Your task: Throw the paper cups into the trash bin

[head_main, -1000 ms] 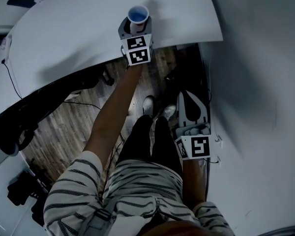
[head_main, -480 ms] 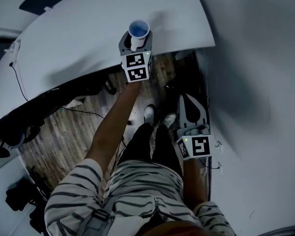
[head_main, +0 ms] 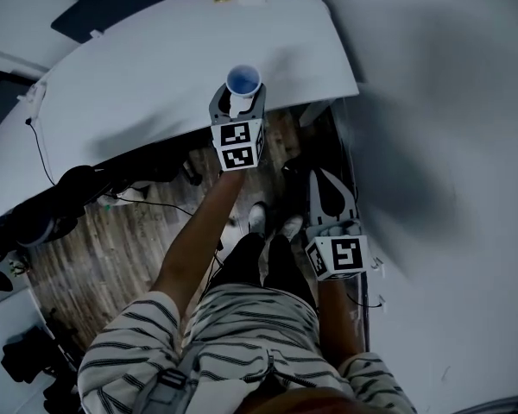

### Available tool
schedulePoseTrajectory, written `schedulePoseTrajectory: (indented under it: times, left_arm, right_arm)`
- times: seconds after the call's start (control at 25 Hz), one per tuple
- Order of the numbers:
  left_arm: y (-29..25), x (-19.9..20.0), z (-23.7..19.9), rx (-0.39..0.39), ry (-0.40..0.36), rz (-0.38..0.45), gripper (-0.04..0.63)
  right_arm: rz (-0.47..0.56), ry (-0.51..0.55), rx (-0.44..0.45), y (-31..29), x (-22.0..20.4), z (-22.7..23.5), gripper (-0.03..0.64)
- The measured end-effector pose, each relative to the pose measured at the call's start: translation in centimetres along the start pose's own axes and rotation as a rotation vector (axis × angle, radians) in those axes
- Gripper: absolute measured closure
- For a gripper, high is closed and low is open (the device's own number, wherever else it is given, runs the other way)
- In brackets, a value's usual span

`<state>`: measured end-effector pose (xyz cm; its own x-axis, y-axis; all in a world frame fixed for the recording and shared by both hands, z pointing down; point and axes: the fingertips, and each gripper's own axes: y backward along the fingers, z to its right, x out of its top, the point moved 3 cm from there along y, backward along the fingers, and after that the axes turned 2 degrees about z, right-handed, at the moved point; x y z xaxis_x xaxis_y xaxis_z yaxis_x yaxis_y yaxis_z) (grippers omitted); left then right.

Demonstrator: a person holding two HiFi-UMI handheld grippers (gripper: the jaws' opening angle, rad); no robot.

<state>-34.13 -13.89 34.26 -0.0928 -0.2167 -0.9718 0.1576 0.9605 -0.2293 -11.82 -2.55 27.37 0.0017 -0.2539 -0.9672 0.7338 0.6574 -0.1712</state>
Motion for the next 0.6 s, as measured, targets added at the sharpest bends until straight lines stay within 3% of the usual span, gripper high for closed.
schedulePoseTrajectory:
  times: [0.6]
  left_arm:
    - [6.9,4.9,4.4,-0.056,-0.019,0.039,0.295]
  right_arm:
    - [0.063,0.025,-0.020,3.6,3.9,0.3,0.600]
